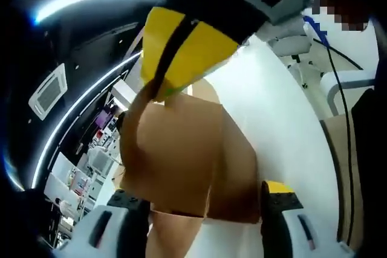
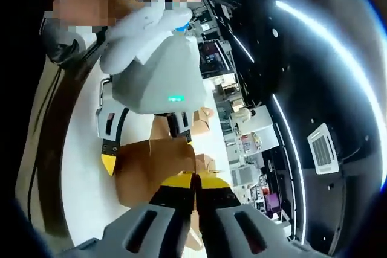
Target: Pick up one paper box from the group, open the paper box, and remove the item inside
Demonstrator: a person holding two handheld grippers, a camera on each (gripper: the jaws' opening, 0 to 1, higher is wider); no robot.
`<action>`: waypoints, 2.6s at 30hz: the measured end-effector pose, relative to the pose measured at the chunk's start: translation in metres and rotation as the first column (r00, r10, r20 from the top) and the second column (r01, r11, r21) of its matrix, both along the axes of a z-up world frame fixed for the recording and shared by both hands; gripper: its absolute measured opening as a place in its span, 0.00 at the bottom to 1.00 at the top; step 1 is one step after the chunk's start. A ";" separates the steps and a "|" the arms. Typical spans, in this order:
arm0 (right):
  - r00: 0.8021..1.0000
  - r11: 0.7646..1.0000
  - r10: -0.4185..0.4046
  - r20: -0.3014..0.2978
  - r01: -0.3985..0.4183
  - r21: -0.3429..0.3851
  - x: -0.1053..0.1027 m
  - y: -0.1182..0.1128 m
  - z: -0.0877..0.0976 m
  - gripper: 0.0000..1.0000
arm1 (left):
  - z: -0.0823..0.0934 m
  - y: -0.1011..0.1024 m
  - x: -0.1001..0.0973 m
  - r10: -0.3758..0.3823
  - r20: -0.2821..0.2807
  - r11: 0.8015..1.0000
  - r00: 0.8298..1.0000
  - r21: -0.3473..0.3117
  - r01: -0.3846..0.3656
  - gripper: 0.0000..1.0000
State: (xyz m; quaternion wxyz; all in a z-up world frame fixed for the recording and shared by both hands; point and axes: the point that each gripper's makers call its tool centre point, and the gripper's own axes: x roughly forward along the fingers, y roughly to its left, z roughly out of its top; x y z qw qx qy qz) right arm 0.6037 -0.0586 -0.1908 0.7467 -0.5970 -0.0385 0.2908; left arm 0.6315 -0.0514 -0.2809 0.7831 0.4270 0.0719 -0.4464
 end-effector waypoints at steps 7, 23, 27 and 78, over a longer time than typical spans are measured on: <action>0.999 1.000 0.010 0.034 -0.009 -0.007 -0.004 0.005 0.009 0.03 | 0.001 -0.002 -0.002 -0.003 -0.009 0.999 1.000 -0.034 0.003 0.78; 0.993 0.994 0.103 -0.049 -0.104 -0.028 -0.050 -0.004 -0.010 0.03 | -0.002 -0.004 -0.018 -0.098 -0.107 0.995 0.989 -0.040 0.094 0.89; 0.989 0.993 0.116 -0.086 -0.117 -0.011 -0.058 -0.006 -0.016 0.03 | -0.003 -0.004 -0.018 -0.115 -0.123 0.993 0.986 -0.027 0.113 0.89; 0.892 0.924 0.225 -0.392 -0.067 0.377 -0.062 -0.016 -0.018 0.07 | 0.000 -0.007 -0.025 -0.189 -0.188 0.981 0.964 -0.071 0.178 0.87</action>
